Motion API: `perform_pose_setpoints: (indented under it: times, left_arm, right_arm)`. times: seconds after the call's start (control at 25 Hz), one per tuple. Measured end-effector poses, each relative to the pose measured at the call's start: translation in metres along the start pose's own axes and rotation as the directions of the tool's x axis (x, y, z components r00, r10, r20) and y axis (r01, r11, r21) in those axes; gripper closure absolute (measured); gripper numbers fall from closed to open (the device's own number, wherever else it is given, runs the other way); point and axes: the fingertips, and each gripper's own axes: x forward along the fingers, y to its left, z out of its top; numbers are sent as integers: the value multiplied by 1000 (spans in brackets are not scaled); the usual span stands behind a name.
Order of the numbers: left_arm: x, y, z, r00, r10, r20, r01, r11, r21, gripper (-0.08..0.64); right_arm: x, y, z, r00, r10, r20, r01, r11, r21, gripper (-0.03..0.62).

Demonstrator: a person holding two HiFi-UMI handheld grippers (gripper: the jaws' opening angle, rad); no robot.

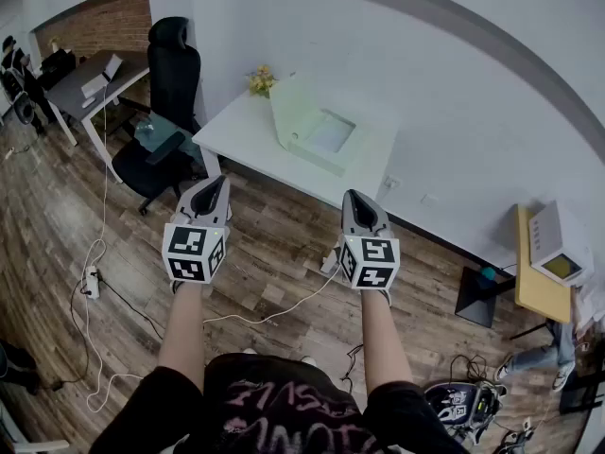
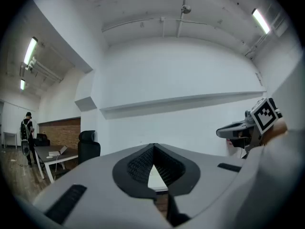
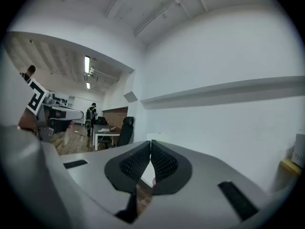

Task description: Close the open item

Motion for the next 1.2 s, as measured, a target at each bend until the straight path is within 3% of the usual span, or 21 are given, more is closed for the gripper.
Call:
perform_pose_setpoints:
  times: [1.0,1.2]
  left_arm:
    - [9,27,-6,998,-55,15,55,998,-2,546]
    - [20,42,-15,998,-56,11,56,998,-27,546]
  right_arm:
    - [18,26,8,999,-35,11,35,999,-30,566]
    - [33,33,15,999,-37,24,39,996,-76,566]
